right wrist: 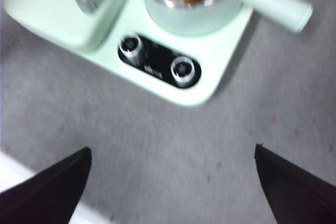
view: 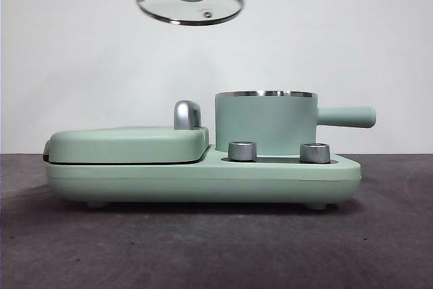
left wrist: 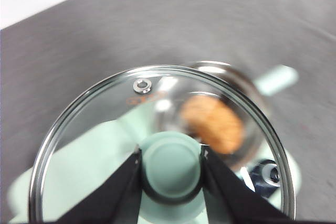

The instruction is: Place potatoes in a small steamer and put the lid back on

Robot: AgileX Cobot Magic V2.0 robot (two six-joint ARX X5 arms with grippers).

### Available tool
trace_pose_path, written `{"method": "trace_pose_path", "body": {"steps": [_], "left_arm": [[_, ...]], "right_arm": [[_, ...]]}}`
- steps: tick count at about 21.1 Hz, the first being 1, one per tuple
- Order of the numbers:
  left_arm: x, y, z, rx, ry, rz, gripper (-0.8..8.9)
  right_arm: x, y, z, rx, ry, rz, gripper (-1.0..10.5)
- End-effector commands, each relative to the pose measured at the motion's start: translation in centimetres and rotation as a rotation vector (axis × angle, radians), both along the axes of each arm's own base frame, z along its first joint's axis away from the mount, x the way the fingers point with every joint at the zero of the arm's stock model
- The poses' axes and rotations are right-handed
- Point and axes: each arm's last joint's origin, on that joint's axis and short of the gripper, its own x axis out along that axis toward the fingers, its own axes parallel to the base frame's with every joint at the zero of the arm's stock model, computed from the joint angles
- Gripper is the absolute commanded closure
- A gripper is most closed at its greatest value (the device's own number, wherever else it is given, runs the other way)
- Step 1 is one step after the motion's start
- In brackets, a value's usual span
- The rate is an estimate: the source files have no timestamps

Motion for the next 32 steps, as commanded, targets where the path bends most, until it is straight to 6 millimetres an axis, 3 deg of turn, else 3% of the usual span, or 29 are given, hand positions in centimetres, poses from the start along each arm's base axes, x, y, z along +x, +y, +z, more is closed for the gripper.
{"method": "trace_pose_path", "body": {"steps": [1, 7, 12, 18, 32], "left_arm": [[-0.1, -1.9, -0.1, 0.003, -0.041, -0.073, 7.98], [0.6, -5.9, -2.8, 0.027, -0.042, -0.164, 7.98], [2.3, -8.4, -5.8, 0.026, -0.033, -0.226, 7.98], [3.9, -9.4, -8.0, 0.043, -0.039, -0.24, 7.98], [5.6, -10.4, -10.2, 0.041, -0.072, -0.262, 7.98]], "right_arm": [[-2.3, -0.8, -1.5, 0.064, -0.135, 0.007, 4.6], [-7.4, -3.1, -5.8, 0.195, -0.243, -0.057, 4.6], [-10.0, -4.2, -6.1, 0.251, -0.302, -0.074, 4.6], [-10.4, -4.4, -6.2, 0.263, -0.299, -0.085, 4.6], [-10.4, -4.4, -6.3, 0.255, -0.285, -0.086, 4.6]]}}
